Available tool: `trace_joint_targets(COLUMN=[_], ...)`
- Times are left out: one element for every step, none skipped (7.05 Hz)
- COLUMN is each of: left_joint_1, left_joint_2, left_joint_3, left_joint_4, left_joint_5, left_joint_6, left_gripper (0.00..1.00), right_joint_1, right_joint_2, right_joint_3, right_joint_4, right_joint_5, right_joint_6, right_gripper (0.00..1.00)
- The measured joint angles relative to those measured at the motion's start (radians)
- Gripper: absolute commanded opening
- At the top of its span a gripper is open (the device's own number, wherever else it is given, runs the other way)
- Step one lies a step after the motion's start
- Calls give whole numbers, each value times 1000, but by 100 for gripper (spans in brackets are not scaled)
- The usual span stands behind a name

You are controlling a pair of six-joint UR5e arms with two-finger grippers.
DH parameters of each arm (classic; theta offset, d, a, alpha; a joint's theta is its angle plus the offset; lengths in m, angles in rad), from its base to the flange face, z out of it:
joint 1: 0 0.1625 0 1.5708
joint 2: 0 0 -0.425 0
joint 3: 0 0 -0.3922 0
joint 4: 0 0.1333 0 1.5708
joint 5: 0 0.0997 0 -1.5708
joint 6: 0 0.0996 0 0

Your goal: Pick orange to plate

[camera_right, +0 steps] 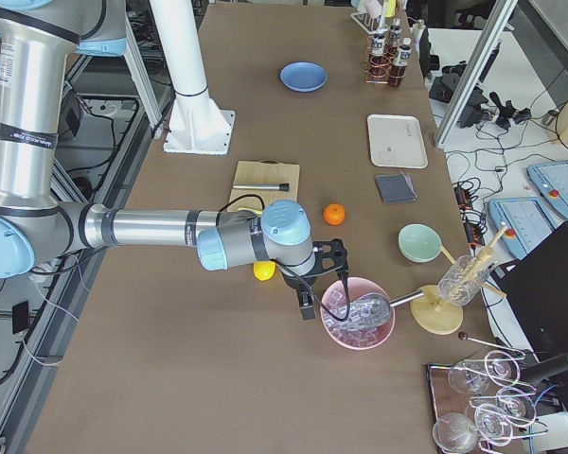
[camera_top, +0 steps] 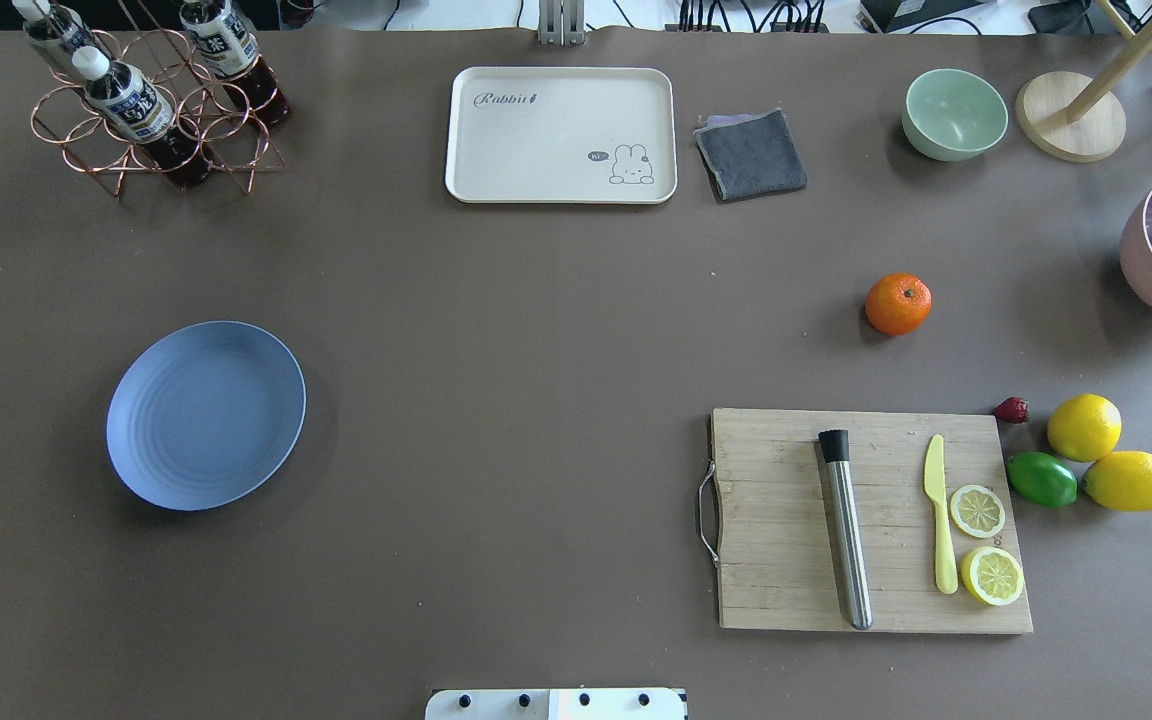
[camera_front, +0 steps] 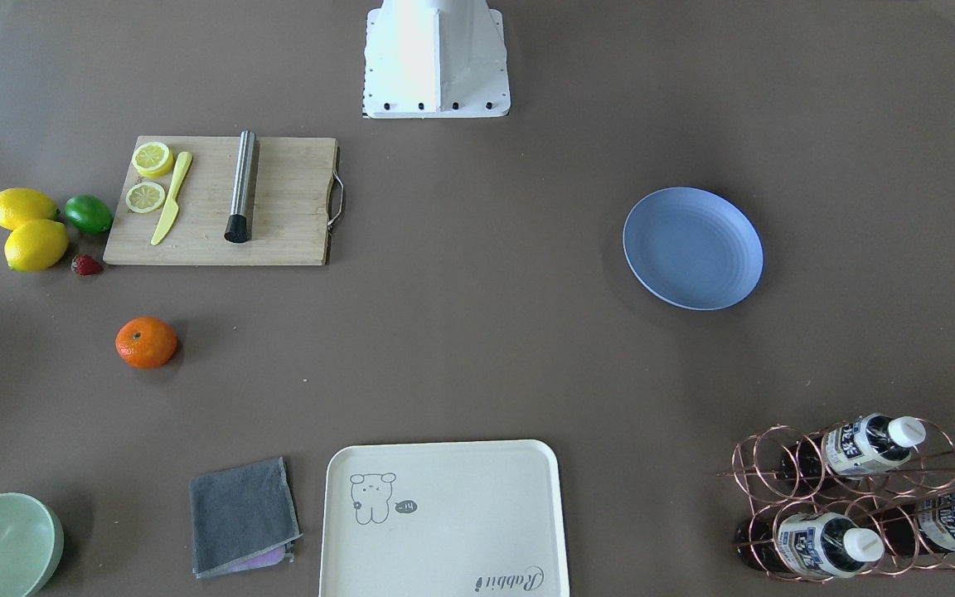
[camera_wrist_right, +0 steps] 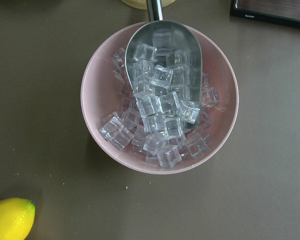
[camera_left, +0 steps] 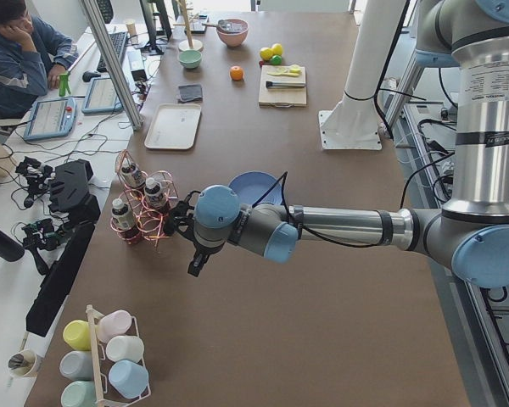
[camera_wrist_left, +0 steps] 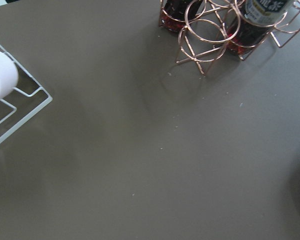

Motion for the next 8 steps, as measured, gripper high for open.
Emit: trace_joint_targets(left_joint_1=[96,207,310,399,482,560,620,659], left_joint_2=[12,30,42,46,43,39,37,37], left_joint_3=[7,13,16,17,17,18,20,24], left_joint_4=[-130,-260,-356,-420,-470,-510,-539,-559], left_joint_5=[49,142,219,269,320,376,421,453], left_joint_6=[-183,-366,-517,-638,-741,-826,-880,-904], left_gripper=[98,97,96,93,91,89,81,74], right_joint_1=[-38,-87,-136,-172,-195,-206,-211,-213], right_joint_2=[1,1,2,2,2,2,2,2], right_joint_3=[5,8,8,8,8,8,8,8], right_joint_4=[27,74,137,184,207,216,219,221], right_joint_5=[2,2,-1,-2,-2,-1,-1,-1], right_joint_6=[70,164,261,325,354,365,368,369], right_gripper=[100,100,100,100,100,100,100,100])
